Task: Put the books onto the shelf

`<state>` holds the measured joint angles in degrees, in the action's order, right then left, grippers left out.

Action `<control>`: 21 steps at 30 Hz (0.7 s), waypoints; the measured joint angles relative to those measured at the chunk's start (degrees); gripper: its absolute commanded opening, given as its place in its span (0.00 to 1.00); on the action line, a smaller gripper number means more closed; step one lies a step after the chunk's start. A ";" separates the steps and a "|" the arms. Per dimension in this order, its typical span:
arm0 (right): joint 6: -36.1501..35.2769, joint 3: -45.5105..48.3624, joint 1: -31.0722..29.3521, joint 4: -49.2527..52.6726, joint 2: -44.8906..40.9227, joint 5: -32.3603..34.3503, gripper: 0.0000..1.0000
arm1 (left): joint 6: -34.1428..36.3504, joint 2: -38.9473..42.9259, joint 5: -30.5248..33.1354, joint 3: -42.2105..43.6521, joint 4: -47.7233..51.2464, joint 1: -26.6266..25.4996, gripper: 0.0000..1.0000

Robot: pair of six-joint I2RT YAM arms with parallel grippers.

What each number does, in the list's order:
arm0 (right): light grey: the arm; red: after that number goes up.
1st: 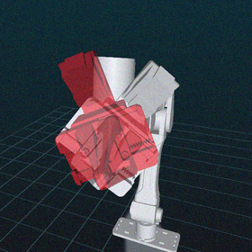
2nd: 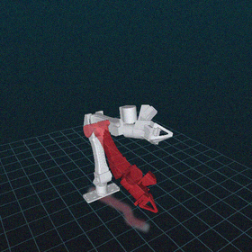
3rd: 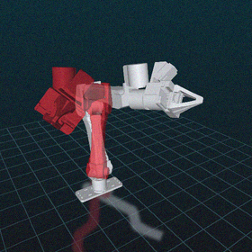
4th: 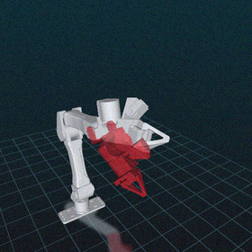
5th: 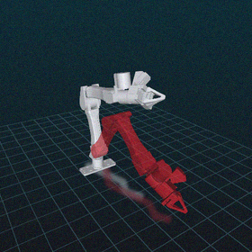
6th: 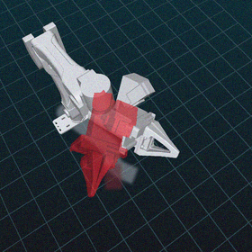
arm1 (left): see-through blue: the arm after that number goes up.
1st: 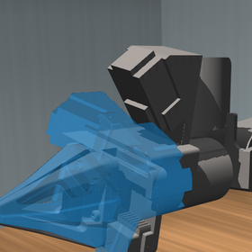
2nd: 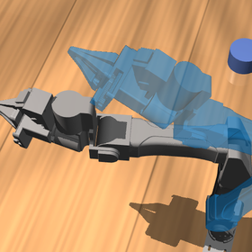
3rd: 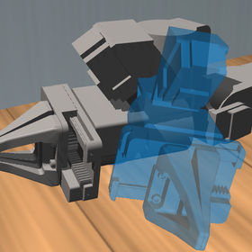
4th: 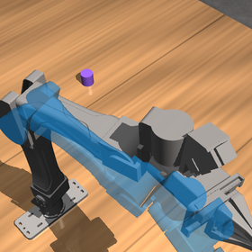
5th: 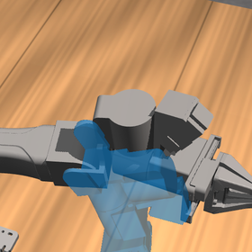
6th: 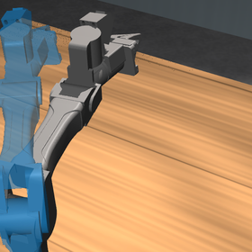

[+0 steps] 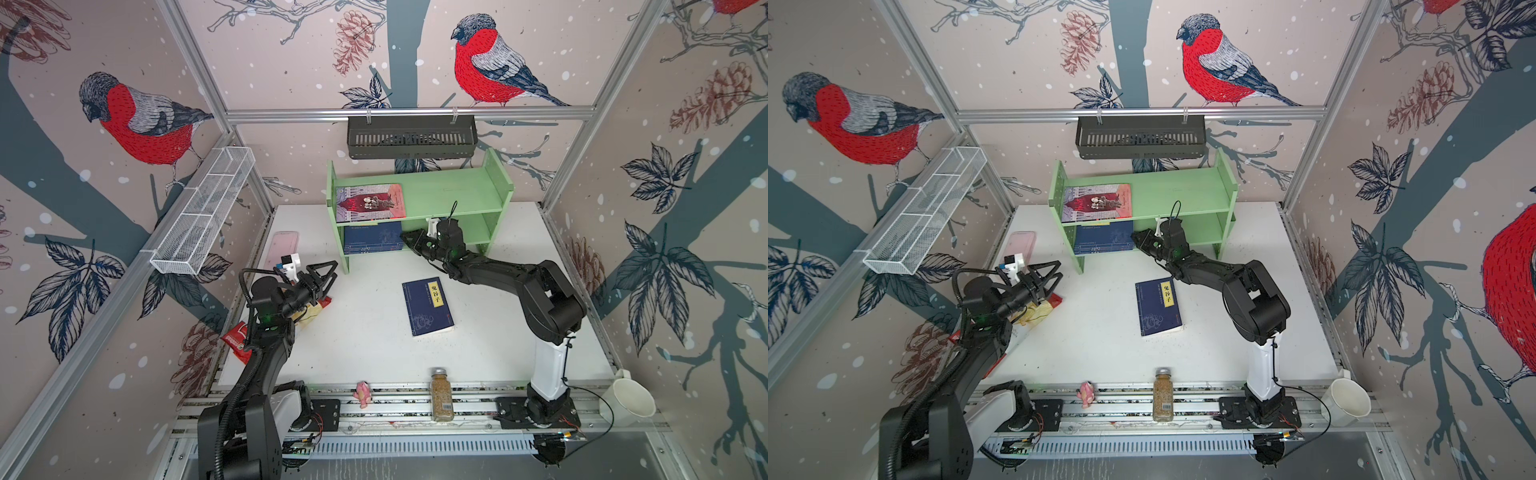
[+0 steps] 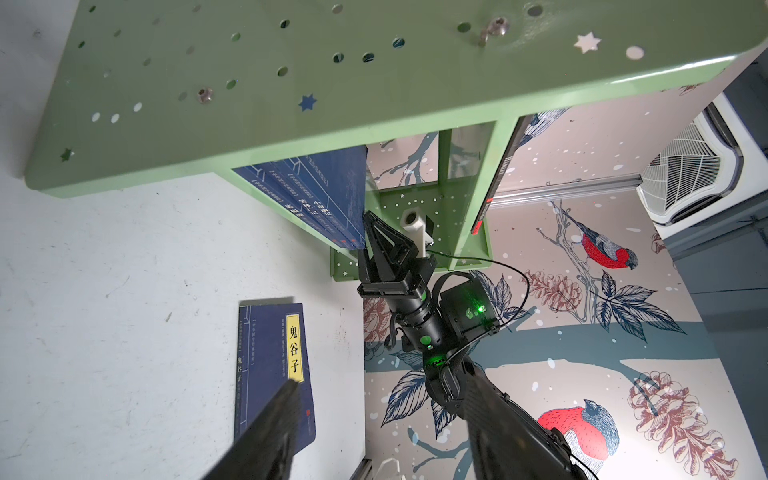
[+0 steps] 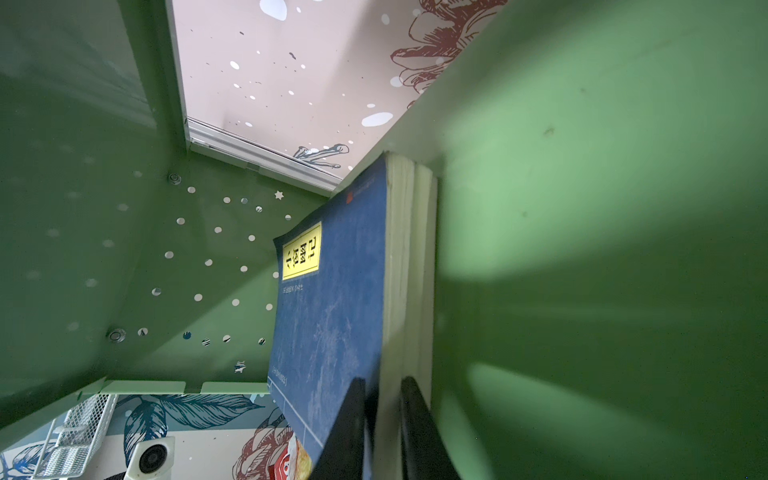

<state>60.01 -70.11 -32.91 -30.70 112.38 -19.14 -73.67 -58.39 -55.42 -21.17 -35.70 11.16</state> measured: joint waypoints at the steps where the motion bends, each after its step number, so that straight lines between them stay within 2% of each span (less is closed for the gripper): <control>1: 0.00 0.04 -0.02 0.00 0.00 0.00 0.19 | 0.00 0.02 0.00 0.00 0.00 0.00 0.64; 10: 0.00 0.59 -0.20 -0.17 -0.35 0.02 0.20 | -0.02 0.13 0.00 0.07 0.00 0.00 0.64; 13: 0.00 0.59 -0.28 -0.17 -0.35 0.02 0.25 | -0.02 0.15 0.00 0.07 0.00 0.00 0.64; 21: -0.39 0.55 -0.28 1.31 -1.33 1.03 0.29 | -0.02 0.26 0.00 0.15 0.00 0.11 0.64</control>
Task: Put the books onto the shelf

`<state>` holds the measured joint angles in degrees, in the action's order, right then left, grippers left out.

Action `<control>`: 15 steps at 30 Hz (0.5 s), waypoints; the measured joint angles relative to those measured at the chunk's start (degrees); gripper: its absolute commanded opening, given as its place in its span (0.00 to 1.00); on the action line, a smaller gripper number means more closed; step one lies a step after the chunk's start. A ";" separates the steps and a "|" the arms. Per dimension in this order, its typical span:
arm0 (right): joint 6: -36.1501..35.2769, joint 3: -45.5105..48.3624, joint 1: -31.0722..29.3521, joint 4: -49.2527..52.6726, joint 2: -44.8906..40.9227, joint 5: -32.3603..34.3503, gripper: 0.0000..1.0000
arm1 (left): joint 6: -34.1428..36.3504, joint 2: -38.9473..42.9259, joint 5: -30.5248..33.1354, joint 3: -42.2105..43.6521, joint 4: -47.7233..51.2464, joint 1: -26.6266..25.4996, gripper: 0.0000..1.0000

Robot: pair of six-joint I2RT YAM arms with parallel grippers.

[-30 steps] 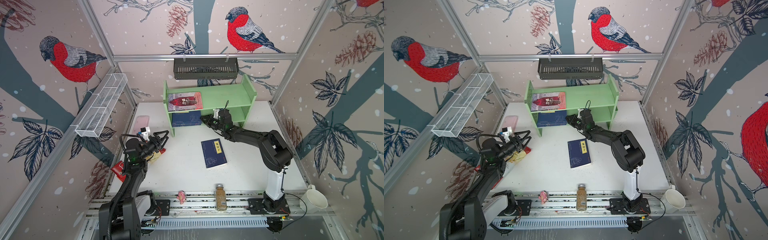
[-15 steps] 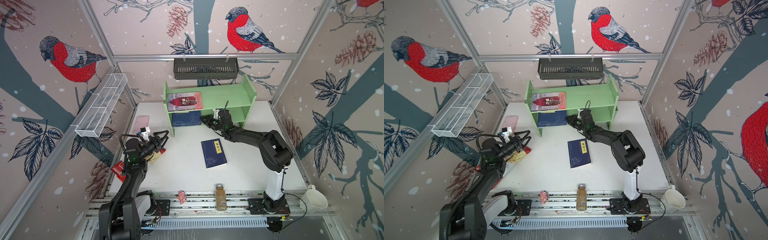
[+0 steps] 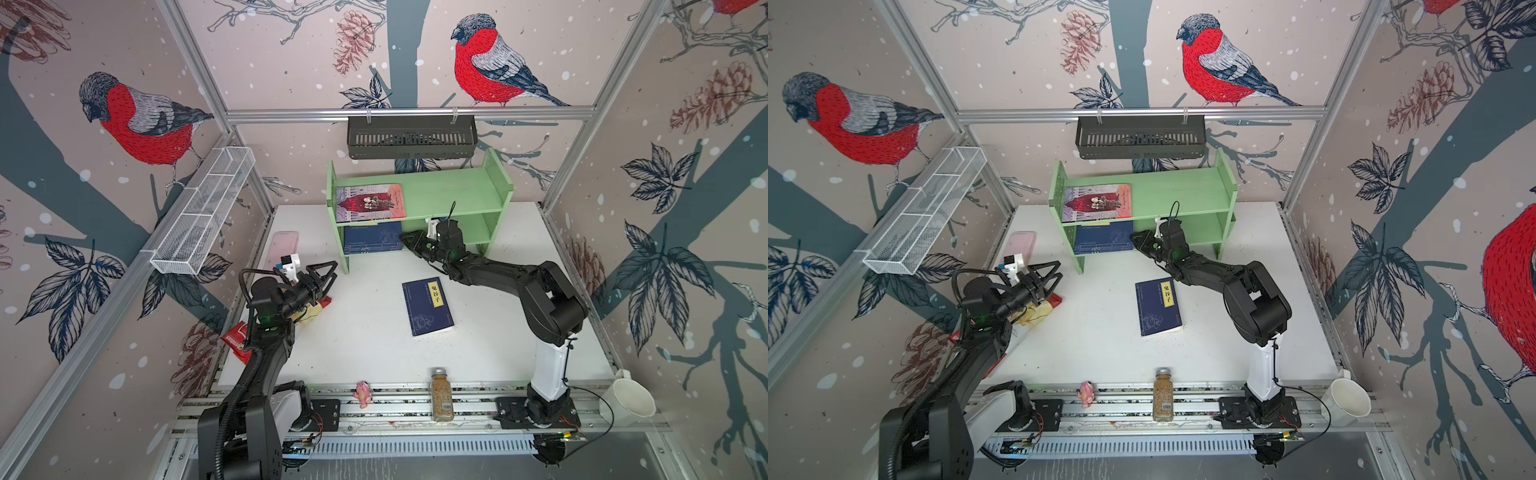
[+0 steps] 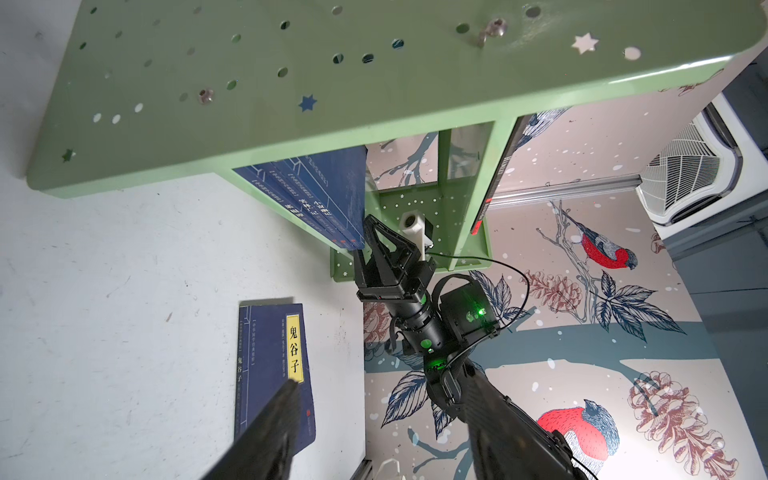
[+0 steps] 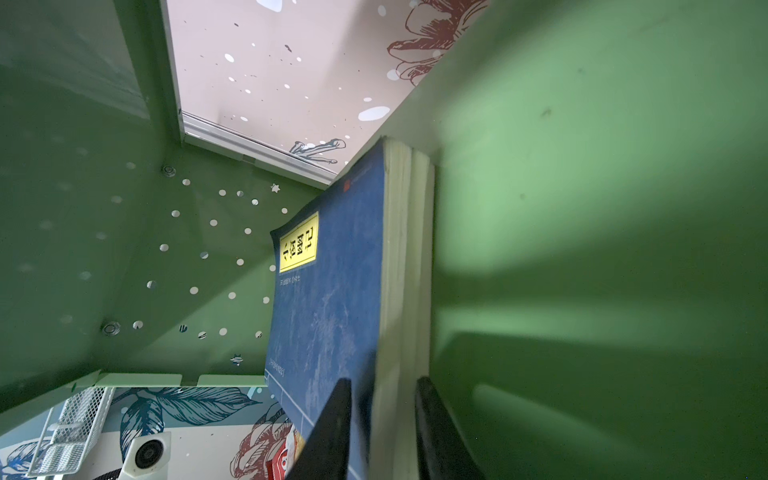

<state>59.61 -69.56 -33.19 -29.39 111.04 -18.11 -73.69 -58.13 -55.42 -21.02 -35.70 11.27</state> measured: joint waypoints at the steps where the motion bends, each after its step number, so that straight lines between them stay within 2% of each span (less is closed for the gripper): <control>1: -0.07 0.00 0.02 0.33 -0.44 0.15 0.29 | 0.00 0.00 0.00 0.00 0.00 0.02 0.64; 15: -2.60 0.09 0.31 2.25 -2.62 1.99 0.19 | -0.02 0.15 0.00 0.04 0.00 0.11 0.65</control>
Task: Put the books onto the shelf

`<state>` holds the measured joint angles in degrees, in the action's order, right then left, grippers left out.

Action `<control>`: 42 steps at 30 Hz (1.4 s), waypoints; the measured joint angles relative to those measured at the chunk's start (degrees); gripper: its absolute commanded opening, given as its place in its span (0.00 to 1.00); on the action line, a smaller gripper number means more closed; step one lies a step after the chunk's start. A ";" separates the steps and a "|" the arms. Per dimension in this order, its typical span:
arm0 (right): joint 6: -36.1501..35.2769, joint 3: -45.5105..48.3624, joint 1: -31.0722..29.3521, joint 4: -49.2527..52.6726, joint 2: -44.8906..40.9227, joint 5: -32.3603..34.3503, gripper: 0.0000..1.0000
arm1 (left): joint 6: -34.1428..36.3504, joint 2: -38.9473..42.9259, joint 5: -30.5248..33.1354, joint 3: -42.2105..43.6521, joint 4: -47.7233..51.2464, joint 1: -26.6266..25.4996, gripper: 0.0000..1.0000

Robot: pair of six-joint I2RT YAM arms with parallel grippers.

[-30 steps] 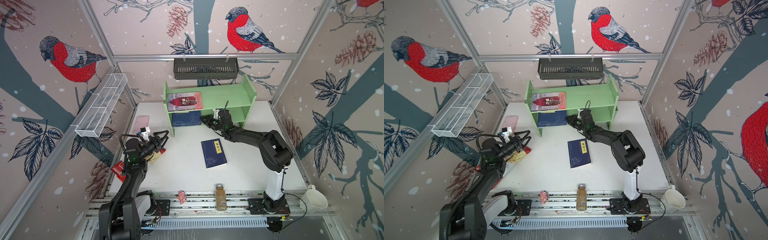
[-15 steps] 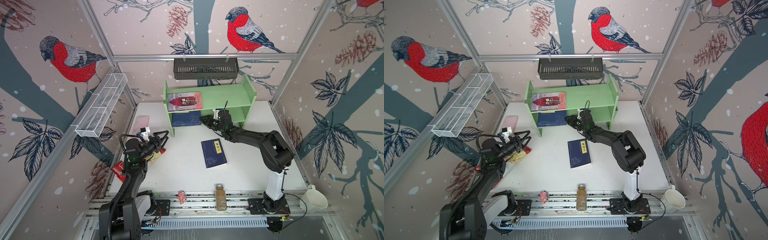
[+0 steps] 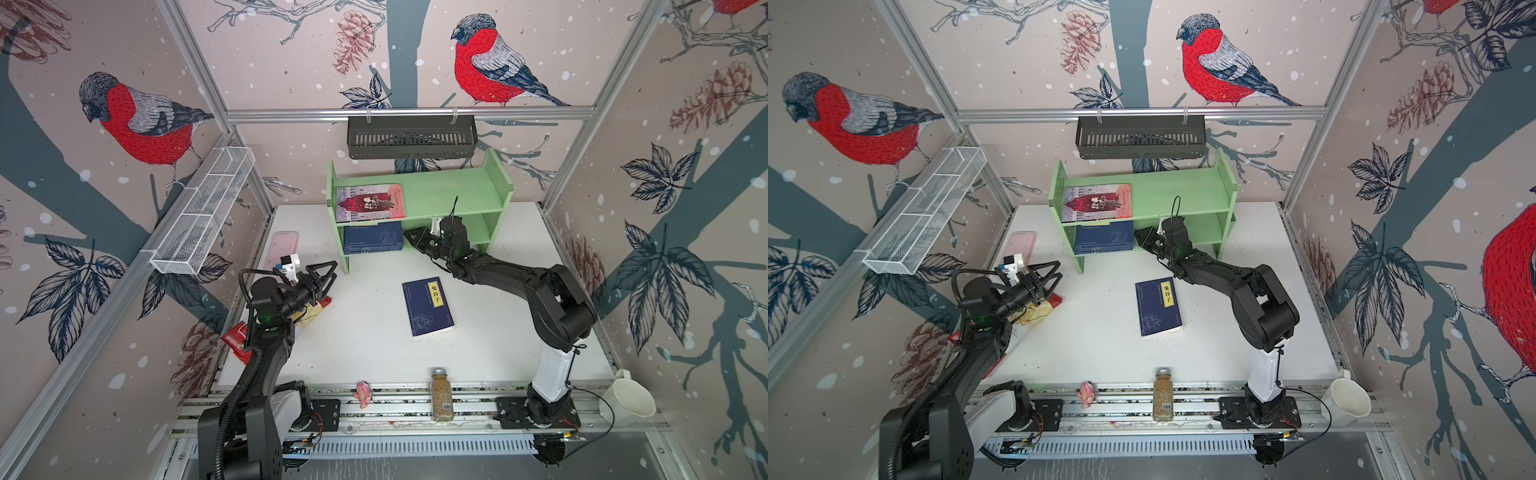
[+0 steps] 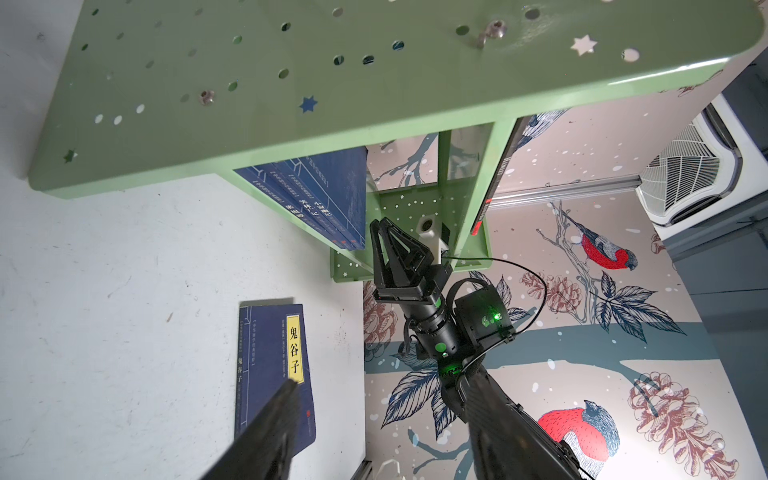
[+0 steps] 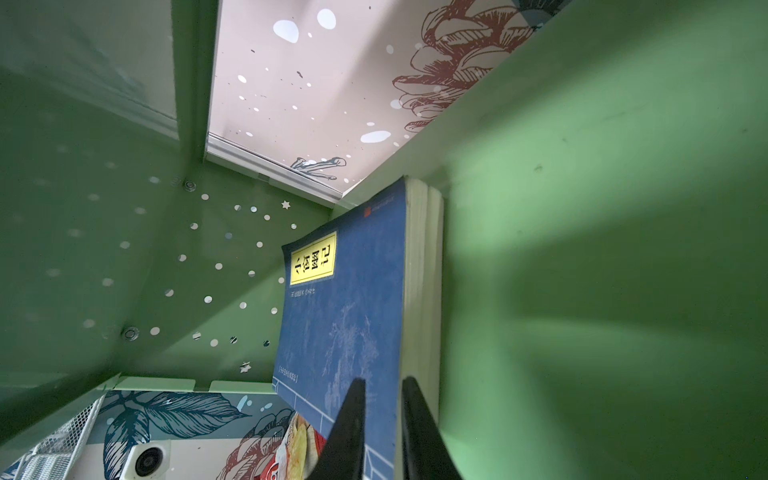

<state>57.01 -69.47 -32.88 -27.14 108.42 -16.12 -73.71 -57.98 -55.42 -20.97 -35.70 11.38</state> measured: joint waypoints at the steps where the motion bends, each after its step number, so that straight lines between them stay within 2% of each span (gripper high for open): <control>1: 0.00 0.00 0.00 -0.02 0.24 -0.02 0.18 | 0.00 0.00 0.00 0.00 0.00 0.00 0.65; 13: 0.02 -1.36 -0.33 0.02 1.84 -0.55 0.10 | -0.02 0.04 0.00 0.00 0.00 0.07 0.65; 42: 0.24 -1.66 -0.46 -0.22 2.67 -1.51 0.10 | -0.04 0.22 -0.02 0.22 -0.02 0.11 0.65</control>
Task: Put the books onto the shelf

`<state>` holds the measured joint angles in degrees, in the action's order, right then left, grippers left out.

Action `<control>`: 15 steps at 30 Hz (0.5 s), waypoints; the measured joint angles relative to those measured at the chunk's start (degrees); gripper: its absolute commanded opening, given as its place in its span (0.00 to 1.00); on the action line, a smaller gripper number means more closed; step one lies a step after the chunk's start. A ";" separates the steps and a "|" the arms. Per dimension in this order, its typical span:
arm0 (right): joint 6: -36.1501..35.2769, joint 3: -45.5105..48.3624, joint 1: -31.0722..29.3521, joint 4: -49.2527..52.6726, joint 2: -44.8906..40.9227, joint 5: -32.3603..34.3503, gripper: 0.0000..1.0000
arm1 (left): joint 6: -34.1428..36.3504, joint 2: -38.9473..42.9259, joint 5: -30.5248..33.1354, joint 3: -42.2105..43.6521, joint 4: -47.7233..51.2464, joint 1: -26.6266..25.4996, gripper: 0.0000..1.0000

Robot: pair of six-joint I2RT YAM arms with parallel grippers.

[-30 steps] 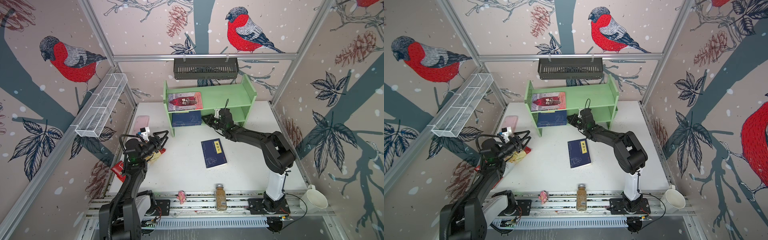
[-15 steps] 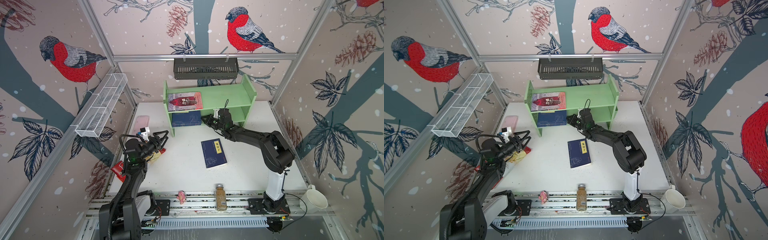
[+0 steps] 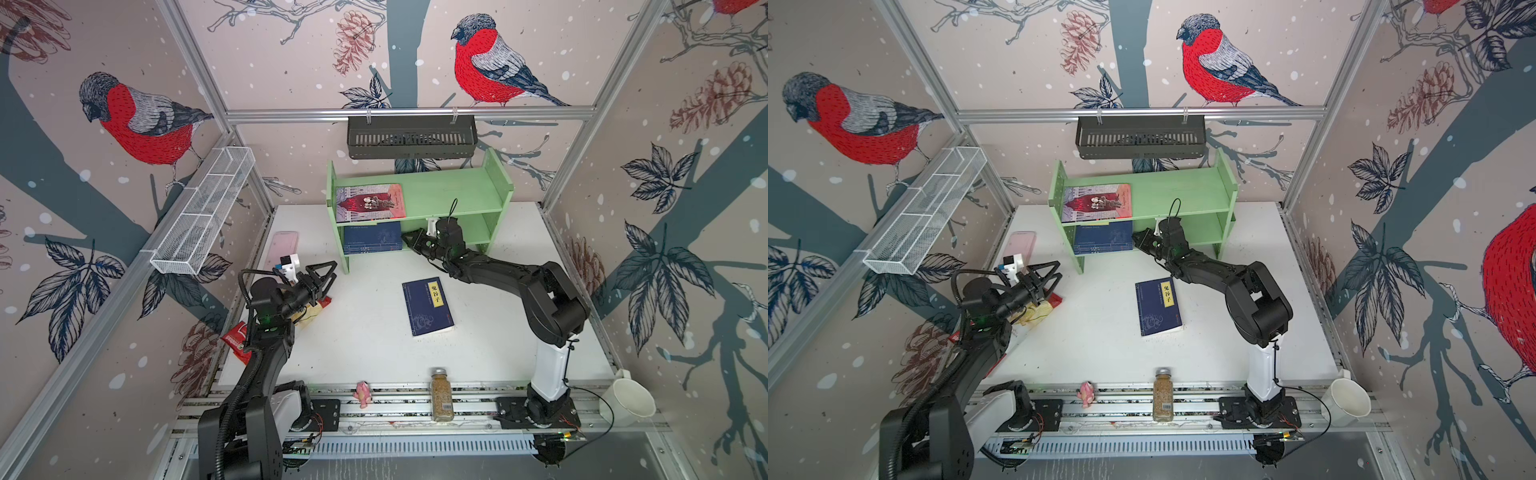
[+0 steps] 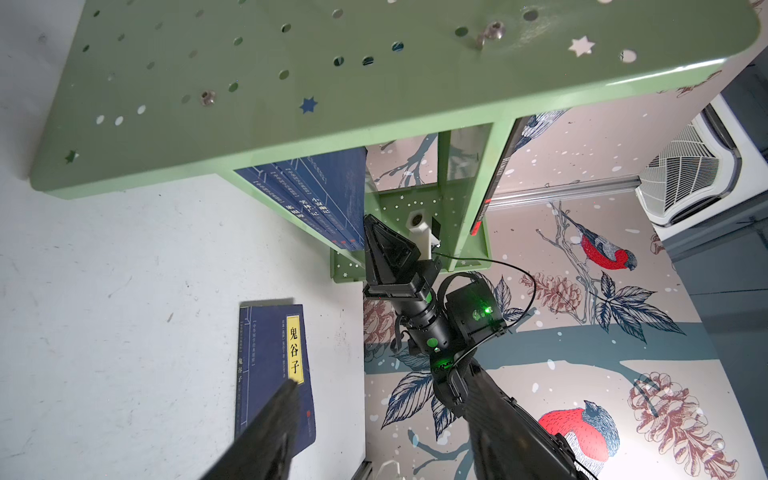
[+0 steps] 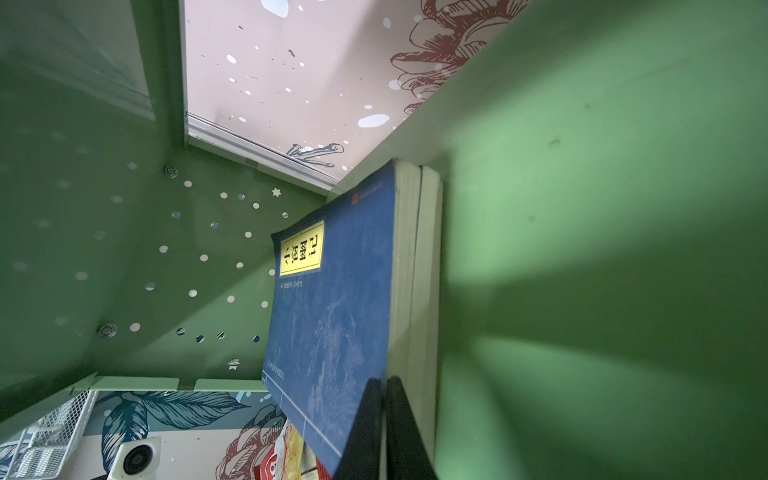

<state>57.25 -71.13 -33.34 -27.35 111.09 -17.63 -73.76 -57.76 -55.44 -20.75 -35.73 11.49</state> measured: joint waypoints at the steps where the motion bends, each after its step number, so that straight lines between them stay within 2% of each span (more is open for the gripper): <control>1: 0.00 0.00 0.00 0.00 0.00 0.00 0.09 | 0.00 0.07 0.00 0.04 0.00 0.00 0.65; 5: 0.00 0.46 0.02 -0.17 -0.26 0.04 0.11 | -0.02 0.11 0.00 0.07 0.00 0.04 0.65; 11: 0.52 5.01 0.20 -0.24 -5.81 2.21 0.32 | 0.68 0.07 -0.11 -0.79 1.01 0.24 0.64; 15: 1.57 10.71 0.31 0.83 -11.26 3.85 0.39 | 5.05 1.01 0.02 -4.13 5.27 0.72 0.65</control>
<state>58.83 -60.42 -33.04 -26.52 99.83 -13.78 -68.71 -56.75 -55.42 -24.88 -30.46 12.21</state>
